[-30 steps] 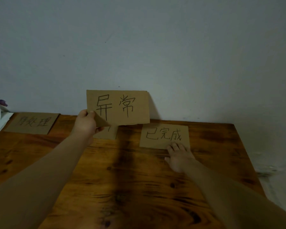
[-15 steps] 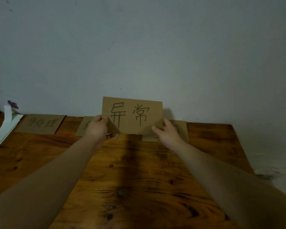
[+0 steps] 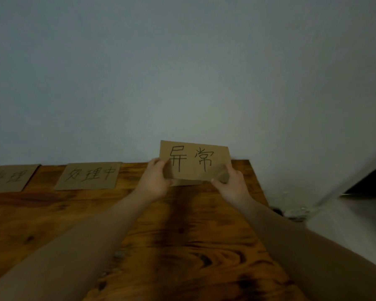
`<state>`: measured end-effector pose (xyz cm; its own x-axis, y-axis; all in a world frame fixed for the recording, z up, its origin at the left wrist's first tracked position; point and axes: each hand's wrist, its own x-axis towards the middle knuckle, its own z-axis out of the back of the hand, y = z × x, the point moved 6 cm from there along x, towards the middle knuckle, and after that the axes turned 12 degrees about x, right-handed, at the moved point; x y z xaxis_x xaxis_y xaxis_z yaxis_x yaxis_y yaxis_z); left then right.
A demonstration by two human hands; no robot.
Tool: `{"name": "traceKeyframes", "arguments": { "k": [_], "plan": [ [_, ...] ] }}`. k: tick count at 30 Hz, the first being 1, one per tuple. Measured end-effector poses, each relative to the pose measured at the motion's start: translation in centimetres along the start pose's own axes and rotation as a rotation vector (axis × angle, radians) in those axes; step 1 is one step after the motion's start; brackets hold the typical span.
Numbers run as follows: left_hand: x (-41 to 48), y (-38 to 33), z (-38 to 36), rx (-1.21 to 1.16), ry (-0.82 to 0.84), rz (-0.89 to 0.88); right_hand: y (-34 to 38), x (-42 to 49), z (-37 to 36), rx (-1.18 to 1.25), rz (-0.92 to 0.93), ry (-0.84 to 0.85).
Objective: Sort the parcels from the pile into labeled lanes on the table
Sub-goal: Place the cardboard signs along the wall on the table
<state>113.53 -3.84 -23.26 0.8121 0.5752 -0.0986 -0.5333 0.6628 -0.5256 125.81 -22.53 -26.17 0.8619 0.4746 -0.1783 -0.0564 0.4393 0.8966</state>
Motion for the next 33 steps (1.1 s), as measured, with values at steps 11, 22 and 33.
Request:
{"name": "traceKeyframes", "arguments": {
  "k": [11,22,33],
  "plan": [
    [4.9,-7.7,-17.2,0.368,0.351,-0.054,-13.6,6.3,10.9,-0.266,-0.139,0.081],
    [8.0,-7.2,-22.2,0.560,0.359,-0.093,-17.8,9.7,10.6,-0.656,-0.049,0.164],
    [10.1,2.0,-17.8,0.629,0.356,0.218,-14.5,12.4,4.1,-0.892,0.104,0.461]
  ]
}}
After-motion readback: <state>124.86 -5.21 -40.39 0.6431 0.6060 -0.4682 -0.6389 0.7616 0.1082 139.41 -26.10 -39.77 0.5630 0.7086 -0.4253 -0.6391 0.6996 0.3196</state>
